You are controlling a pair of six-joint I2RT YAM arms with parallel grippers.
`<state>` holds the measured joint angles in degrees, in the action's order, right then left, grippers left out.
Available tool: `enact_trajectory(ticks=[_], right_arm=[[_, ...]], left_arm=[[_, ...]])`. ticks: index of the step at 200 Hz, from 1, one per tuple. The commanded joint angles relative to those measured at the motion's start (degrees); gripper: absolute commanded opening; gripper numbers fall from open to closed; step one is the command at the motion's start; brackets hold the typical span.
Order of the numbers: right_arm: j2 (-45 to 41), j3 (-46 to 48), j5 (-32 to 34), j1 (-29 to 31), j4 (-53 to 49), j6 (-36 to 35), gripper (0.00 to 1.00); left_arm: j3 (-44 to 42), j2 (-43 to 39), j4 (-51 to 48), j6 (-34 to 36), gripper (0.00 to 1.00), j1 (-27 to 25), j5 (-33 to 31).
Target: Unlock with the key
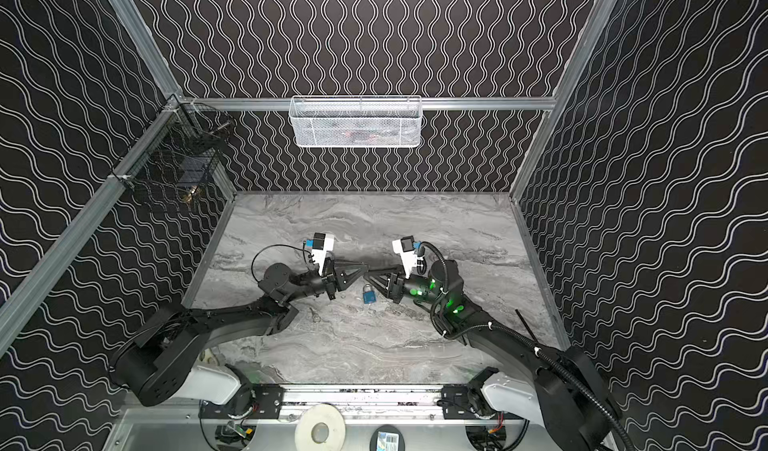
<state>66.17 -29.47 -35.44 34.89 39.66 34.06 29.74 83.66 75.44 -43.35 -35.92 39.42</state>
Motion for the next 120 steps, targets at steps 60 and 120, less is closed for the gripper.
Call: enact_trajectory(ticks=[60,120], right_arm=[[0.1,-2.0,-0.7,0.2,1.1,-0.1,0.27],[1.6,-2.8,-1.9,0.2,2.1,0.6,0.22]], left_arm=[[1.1,4.4,13.1,-7.7,0.00,1.4,3.3],[1.7,4.3,13.1,-8.2,0.00,1.4,3.6]])
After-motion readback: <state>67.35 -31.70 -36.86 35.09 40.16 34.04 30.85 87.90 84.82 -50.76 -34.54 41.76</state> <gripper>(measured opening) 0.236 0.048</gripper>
